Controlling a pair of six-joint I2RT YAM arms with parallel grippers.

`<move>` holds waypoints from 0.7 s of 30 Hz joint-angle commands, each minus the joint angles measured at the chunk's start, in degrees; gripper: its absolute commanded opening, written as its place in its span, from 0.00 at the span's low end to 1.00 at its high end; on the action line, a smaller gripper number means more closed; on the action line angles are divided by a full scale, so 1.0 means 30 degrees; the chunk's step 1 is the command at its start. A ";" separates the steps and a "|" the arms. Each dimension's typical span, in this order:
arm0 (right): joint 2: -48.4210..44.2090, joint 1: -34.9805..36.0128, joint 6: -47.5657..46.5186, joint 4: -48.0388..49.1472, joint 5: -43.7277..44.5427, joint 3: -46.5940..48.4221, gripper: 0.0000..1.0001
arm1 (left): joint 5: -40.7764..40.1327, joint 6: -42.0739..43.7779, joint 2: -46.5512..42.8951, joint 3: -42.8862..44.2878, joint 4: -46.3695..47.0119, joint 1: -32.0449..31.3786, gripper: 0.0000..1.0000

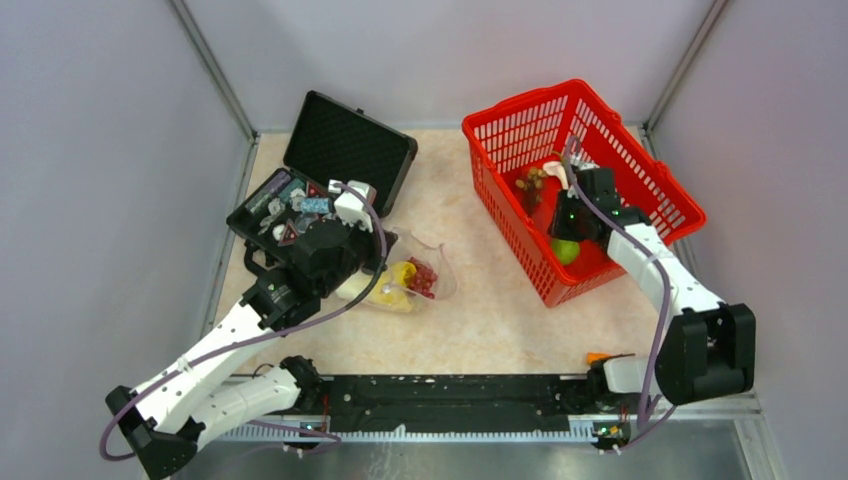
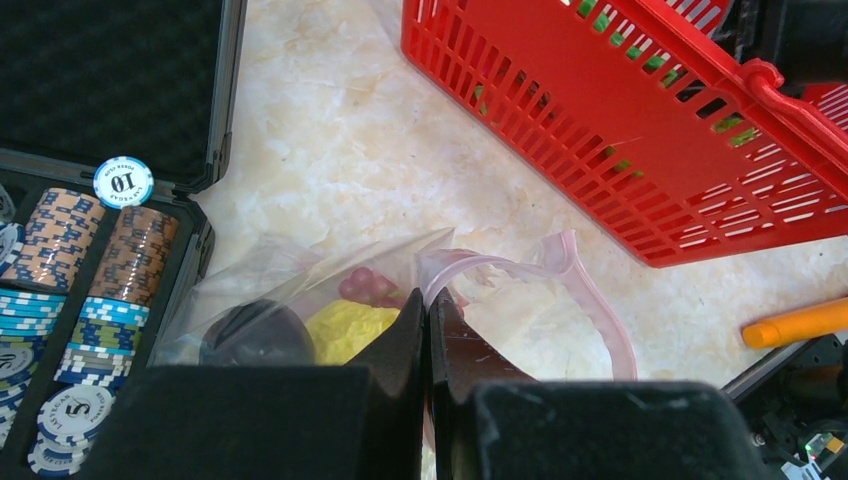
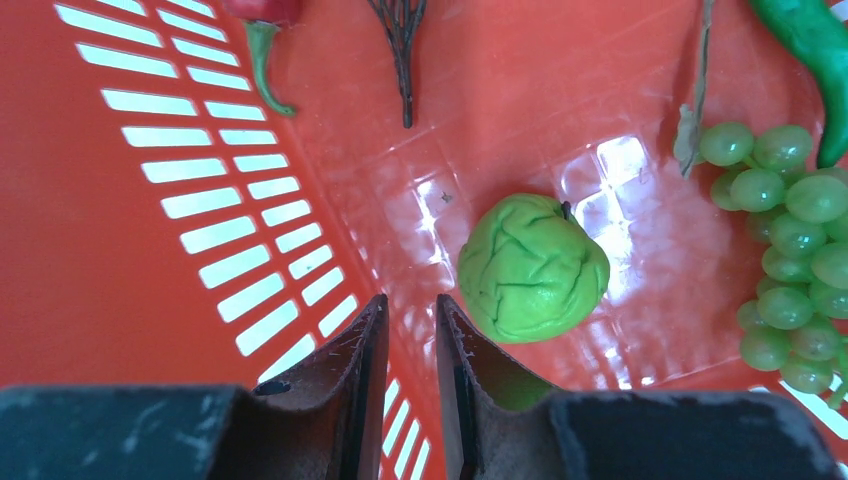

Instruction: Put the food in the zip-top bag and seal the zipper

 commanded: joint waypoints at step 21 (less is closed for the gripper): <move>-0.4163 -0.0332 -0.1069 0.1424 0.0748 0.0907 0.30 | -0.0244 -0.0310 0.0214 -0.0174 0.1441 0.0059 0.00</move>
